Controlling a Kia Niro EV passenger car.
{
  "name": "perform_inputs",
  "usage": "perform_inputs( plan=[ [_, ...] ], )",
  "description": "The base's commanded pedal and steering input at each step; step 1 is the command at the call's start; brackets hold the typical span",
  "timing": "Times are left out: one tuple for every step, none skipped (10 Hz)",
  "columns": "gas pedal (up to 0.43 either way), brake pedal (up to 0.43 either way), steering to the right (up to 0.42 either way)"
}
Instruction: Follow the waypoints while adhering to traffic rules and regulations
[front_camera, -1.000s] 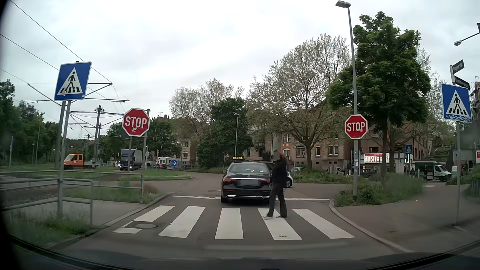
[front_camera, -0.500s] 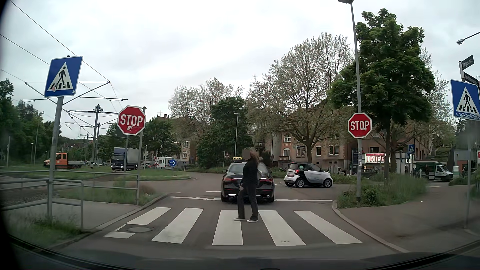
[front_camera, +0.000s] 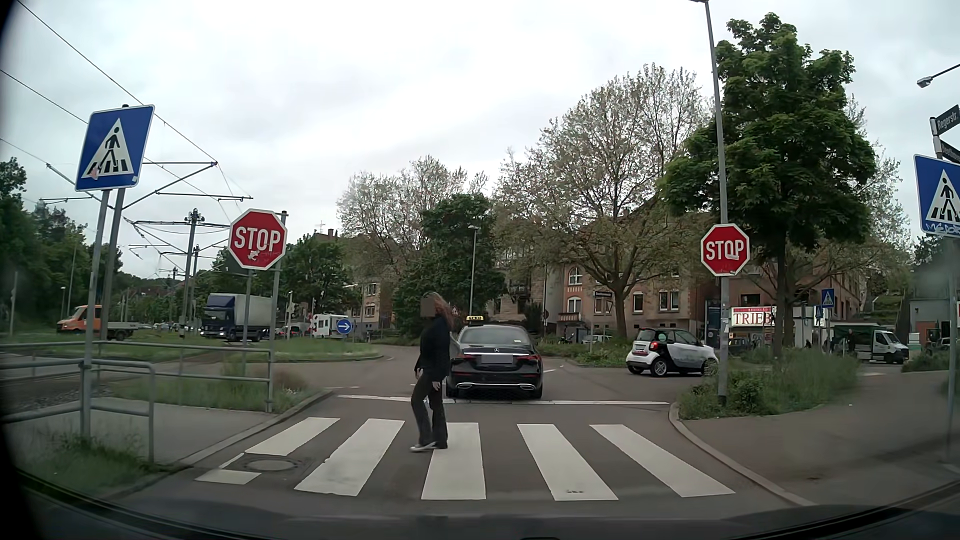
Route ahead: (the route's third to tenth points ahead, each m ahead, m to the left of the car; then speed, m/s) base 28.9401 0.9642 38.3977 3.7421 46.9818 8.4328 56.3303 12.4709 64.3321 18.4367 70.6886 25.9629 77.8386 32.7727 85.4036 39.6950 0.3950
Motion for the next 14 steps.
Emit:
perform_inputs(
  plan=[
    [0.008,0.0,-0.004],
    [0.059,0.0,-0.005],
    [0.087,0.0,-0.004],
    [0.13,0.0,-0.005],
    [0.189,0.0,-0.005],
    [0.22,0.0,-0.005],
    [0.287,0.0,-0.005],
    [0.311,0.0,-0.005],
    [0.35,0.0,-0.006],
    [0.37,0.0,-0.005],
    [0.378,0.0,-0.006],
    [0.398,0.0,-0.006],
    [0.398,0.0,-0.005],
    [0.398,0.0,-0.005]
  ],
)
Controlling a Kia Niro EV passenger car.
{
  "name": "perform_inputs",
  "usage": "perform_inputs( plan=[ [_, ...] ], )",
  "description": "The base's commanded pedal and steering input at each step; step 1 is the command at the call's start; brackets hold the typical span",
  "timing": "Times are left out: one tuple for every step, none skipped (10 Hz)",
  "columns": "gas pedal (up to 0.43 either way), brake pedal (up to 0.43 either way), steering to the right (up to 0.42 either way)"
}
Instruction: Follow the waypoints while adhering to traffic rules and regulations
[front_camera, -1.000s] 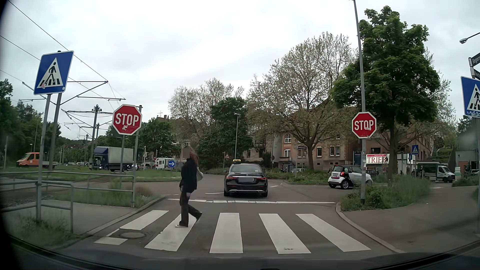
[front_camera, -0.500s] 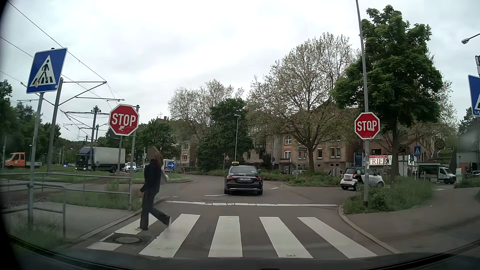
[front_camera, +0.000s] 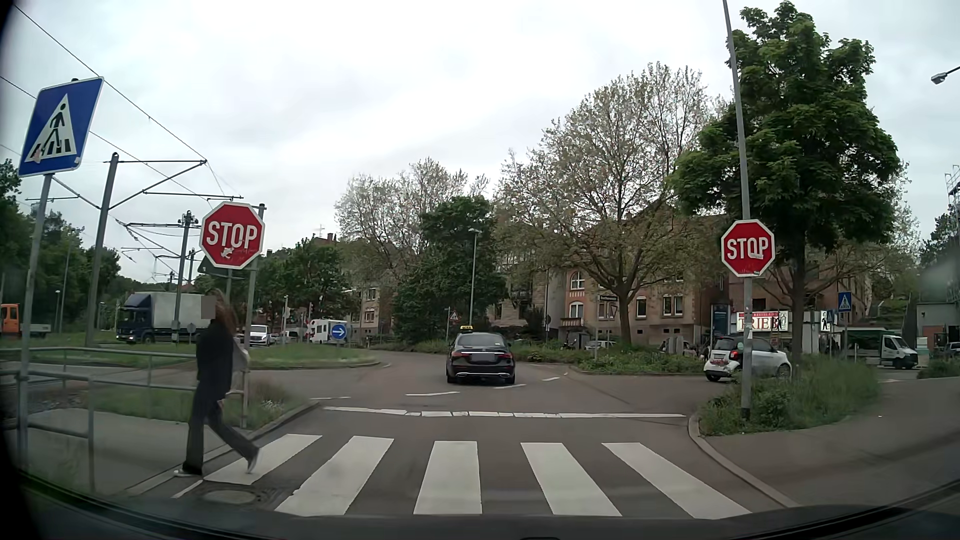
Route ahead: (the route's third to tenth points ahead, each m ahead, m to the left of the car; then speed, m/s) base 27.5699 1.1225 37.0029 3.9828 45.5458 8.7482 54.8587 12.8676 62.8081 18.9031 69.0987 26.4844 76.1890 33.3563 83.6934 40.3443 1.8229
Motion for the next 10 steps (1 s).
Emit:
perform_inputs(
  plan=[
    [0.398,0.0,-0.005],
    [0.398,0.0,-0.005],
    [0.39,0.0,-0.005],
    [0.39,0.0,-0.005],
    [0.378,0.0,-0.005],
    [0.37,0.0,-0.005],
    [0.331,0.0,-0.004],
    [0.331,0.0,-0.004],
    [0.287,0.0,-0.004],
    [0.26,0.0,-0.005]
  ],
)
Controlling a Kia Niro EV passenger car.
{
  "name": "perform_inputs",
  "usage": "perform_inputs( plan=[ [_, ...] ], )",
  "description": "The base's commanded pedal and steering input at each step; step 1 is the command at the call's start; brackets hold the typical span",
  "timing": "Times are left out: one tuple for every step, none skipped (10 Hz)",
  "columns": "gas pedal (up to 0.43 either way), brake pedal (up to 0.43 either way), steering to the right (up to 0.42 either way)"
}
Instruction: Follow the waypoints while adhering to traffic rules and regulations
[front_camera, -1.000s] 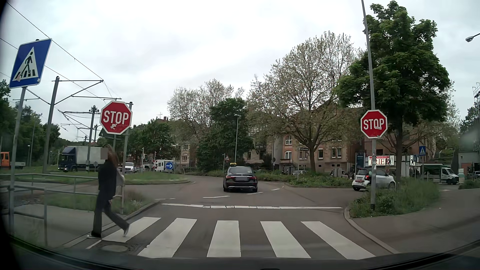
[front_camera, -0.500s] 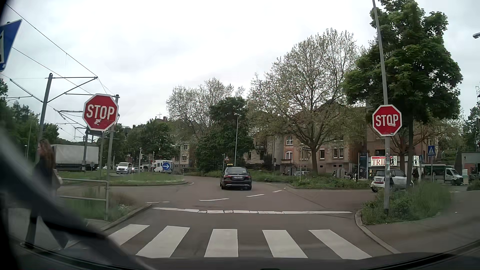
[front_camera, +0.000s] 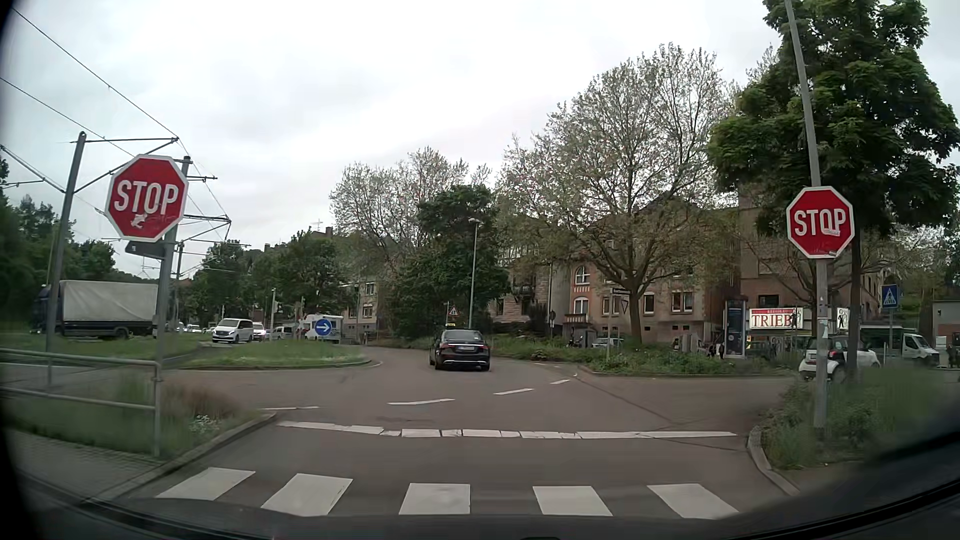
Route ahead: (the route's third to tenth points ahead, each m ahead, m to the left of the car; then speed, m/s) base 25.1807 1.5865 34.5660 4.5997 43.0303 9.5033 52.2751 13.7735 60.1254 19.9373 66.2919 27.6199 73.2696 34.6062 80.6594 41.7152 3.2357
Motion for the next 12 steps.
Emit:
perform_inputs(
  plan=[
    [0.248,0.0,-0.004],
    [0.22,0.0,-0.004],
    [0.157,0.0,-0.004],
    [0.039,0.0,-0.004],
    [0.0,0.0,-0.005],
    [0.0,0.0,-0.004],
    [0.0,0.0,-0.005],
    [0.0,0.0,-0.009],
    [0.0,0.0,-0.02],
    [0.0,0.018,-0.025],
    [0.0,0.049,-0.027],
    [0.0,0.067,-0.026]
  ],
)
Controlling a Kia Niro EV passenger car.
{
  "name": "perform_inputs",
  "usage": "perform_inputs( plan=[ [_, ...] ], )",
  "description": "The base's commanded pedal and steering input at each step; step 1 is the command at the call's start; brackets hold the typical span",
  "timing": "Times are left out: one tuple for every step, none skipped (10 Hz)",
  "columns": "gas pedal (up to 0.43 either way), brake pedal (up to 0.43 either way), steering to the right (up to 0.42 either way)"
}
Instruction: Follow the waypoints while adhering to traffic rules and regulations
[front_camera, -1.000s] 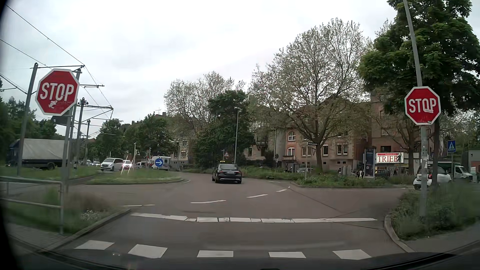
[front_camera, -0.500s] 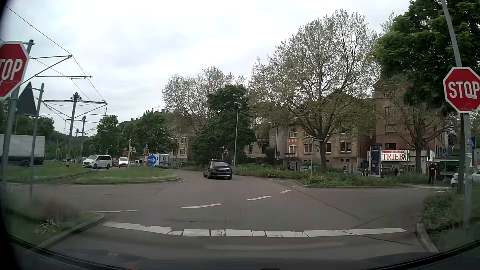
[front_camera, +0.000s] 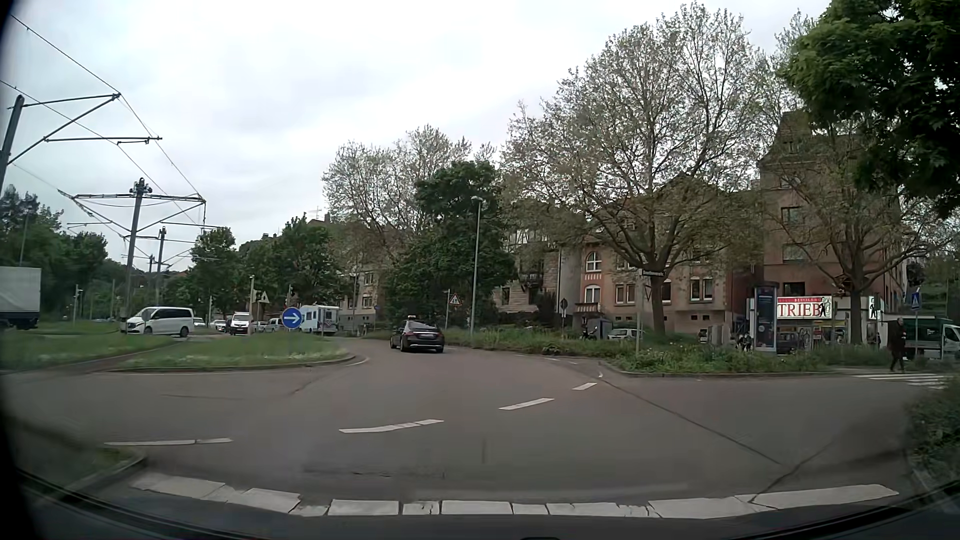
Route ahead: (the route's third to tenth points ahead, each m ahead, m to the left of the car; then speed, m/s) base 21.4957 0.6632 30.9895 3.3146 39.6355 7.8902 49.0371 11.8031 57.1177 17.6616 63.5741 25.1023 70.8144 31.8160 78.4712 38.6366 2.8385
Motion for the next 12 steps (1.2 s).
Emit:
perform_inputs(
  plan=[
    [0.0,0.085,-0.026],
    [0.0,0.11,-0.027],
    [0.0,0.134,-0.027],
    [0.0,0.177,-0.028],
    [0.0,0.207,-0.029],
    [0.0,0.244,-0.032],
    [0.0,0.244,-0.034],
    [0.0,0.232,-0.034],
    [0.0,0.201,-0.034],
    [0.0,0.213,-0.034],
    [0.0,0.226,-0.034],
    [0.0,0.226,-0.035]
  ],
)
